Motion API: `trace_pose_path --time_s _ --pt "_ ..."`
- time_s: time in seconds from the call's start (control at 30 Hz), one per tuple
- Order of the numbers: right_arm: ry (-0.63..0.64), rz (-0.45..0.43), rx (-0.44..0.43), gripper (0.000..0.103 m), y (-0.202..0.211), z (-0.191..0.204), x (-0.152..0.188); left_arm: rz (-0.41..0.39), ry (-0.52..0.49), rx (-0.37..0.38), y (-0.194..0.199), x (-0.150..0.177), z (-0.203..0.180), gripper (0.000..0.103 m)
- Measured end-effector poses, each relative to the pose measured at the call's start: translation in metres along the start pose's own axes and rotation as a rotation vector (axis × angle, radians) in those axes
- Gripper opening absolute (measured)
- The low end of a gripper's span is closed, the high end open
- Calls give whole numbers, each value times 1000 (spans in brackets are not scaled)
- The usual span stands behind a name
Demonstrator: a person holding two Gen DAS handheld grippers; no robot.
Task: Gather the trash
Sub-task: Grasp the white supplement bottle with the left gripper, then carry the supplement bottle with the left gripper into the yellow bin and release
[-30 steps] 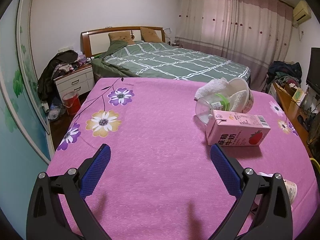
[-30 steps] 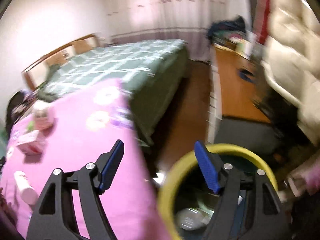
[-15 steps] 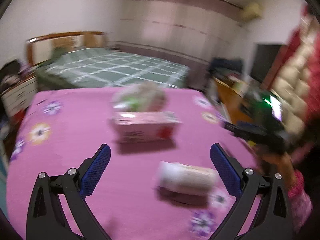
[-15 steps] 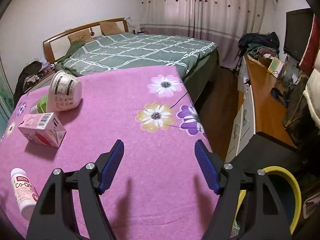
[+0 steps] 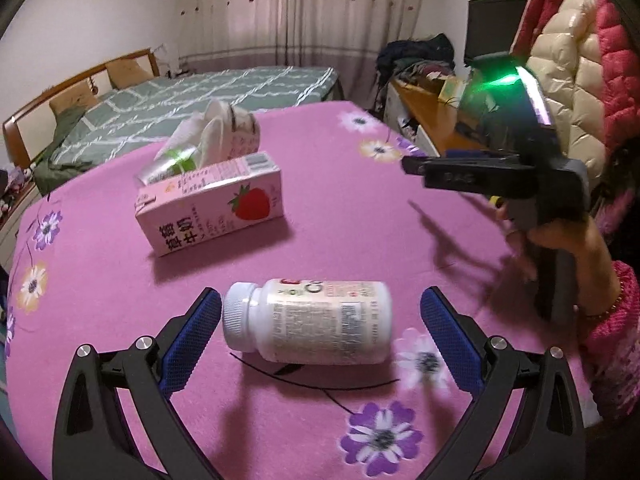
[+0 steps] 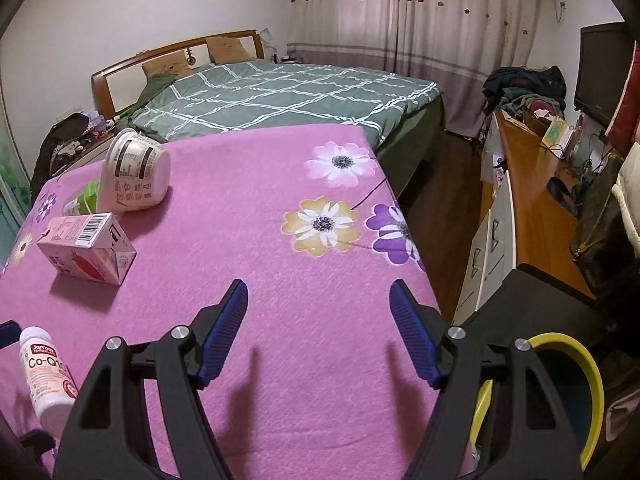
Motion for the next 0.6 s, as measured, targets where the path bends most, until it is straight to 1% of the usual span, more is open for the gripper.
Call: trace_pose_path --time_s 0.13,0.3,0.33,0.37,0.4,0.5,0.6 --pt "0 7 -7 71 -1 1 1 19 -12 -20 -9 2 9 98" --pt "0 11 -12 71 -2 1 1 53 -16 -4 -22 5 9 97" --pt "-2 12 -13 71 -2 1 1 55 -20 -2 -23 5 8 93" --pt "-2 13 -13 71 -3 1 1 55 -24 -1 -23 5 8 85" --pt "-3 13 -13 71 -3 1 1 57 -26 -2 -22 5 8 83" --pt "-2 10 -8 71 -2 1 1 59 -37 -12 -22 5 7 83" --pt "11 0 16 71 2 -3 0 59 -49 -5 -20 3 -4 83"
Point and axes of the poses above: each gripper's, at about its wrist camera, not at the fingertips, and y roughly against the way its jaws point, z to its left, x to its underside, the point moved 7 cm from there along -y, roughly the way its jaws point, and after that the axes turned 10 degrees about -z, right-handed, at the moved point
